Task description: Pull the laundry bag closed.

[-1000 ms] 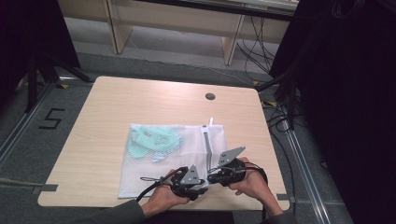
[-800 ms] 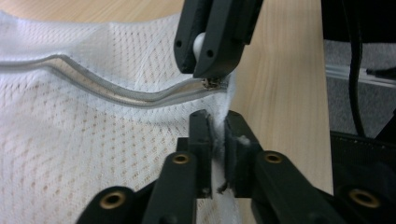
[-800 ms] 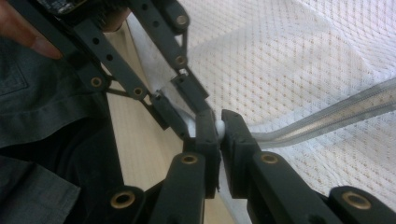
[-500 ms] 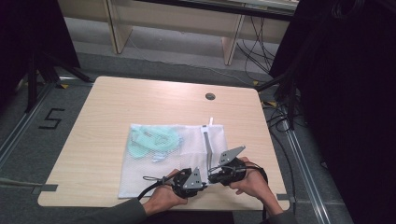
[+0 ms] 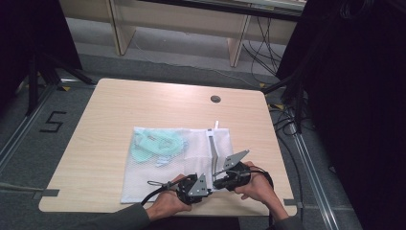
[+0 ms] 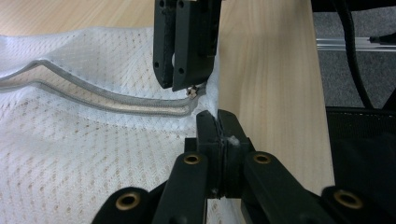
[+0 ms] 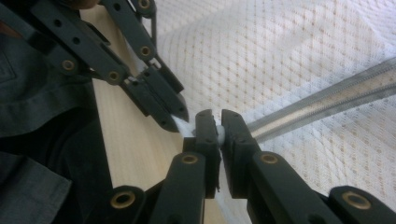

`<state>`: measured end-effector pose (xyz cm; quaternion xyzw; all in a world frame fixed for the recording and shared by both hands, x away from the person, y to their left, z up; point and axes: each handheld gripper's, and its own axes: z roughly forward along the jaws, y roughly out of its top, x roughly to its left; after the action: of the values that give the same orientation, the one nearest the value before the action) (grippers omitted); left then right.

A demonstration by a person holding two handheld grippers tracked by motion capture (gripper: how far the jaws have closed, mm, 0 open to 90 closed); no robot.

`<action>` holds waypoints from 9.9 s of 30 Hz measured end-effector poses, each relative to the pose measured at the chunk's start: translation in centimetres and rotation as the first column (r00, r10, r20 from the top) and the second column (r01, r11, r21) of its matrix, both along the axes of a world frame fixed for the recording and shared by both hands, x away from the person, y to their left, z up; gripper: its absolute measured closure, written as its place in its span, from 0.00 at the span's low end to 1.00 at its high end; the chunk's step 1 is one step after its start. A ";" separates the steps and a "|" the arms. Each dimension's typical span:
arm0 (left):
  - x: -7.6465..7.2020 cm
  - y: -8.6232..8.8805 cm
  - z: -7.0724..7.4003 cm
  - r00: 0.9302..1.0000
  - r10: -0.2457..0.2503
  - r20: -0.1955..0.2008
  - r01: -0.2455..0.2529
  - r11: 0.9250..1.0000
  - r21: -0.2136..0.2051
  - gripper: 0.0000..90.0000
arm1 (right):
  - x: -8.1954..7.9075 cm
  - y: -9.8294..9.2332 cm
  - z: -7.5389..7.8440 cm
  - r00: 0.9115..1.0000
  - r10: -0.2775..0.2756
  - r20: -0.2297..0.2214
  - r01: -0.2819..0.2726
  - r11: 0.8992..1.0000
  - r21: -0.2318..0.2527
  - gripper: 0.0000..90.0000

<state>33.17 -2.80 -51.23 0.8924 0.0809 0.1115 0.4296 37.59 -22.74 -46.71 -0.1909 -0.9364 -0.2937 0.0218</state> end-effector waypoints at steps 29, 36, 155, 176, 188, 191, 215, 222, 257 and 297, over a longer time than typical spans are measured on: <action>0.2 0.1 -0.1 0.998 0.007 -0.070 -0.009 1.000 -0.029 0.99 | 1.5 0.4 -1.2 1.000 -0.004 0.014 0.005 0.999 -0.046 0.96; 0.2 0.1 -0.1 0.997 0.005 -0.072 -0.007 1.000 -0.028 0.99 | 1.8 0.5 -1.3 1.000 0.001 0.014 0.000 0.999 -0.053 0.96; -0.3 -0.2 0.1 0.993 -0.015 -0.116 0.010 0.999 -0.047 0.99 | 9.2 1.1 -1.6 0.980 -0.098 0.172 0.116 0.988 -0.097 0.96; -0.5 -0.2 0.1 0.992 -0.026 -0.127 0.021 0.999 -0.045 0.99 | 10.5 1.4 -1.7 0.972 -0.114 0.205 0.132 0.988 -0.079 0.96; -0.4 -0.3 0.0 0.991 -0.020 -0.131 0.014 0.999 -0.048 0.99 | 11.4 1.3 -1.6 0.966 -0.118 0.228 0.140 0.987 -0.079 0.96; -0.4 -0.2 0.1 0.991 -0.015 -0.130 0.008 0.999 -0.054 0.99 | 11.5 1.4 -1.5 0.965 -0.133 0.226 0.153 0.985 -0.075 0.96; -0.3 -0.2 0.0 0.989 -0.022 -0.144 0.015 0.999 -0.050 0.99 | 13.2 1.4 -1.6 0.953 -0.149 0.265 0.173 0.983 -0.068 0.96; -0.3 -0.1 0.0 0.989 -0.028 -0.147 0.022 0.999 -0.046 0.99 | 13.4 1.6 -1.6 0.952 -0.163 0.260 0.185 0.981 -0.063 0.96; -0.7 -0.1 0.2 0.983 -0.042 -0.181 0.032 0.998 -0.057 0.99 | 15.6 1.2 -2.0 0.935 -0.188 0.302 0.215 0.975 -0.057 0.96; -0.2 -0.2 0.3 0.979 -0.032 -0.199 0.018 0.997 -0.074 0.89 | 15.8 0.8 -1.9 0.903 -0.246 0.351 0.283 0.957 -0.056 0.90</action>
<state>33.01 -2.95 -50.93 0.8841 0.1164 0.0129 0.4523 53.40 -21.98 -48.58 -0.2636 -0.9055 -0.2724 -0.1905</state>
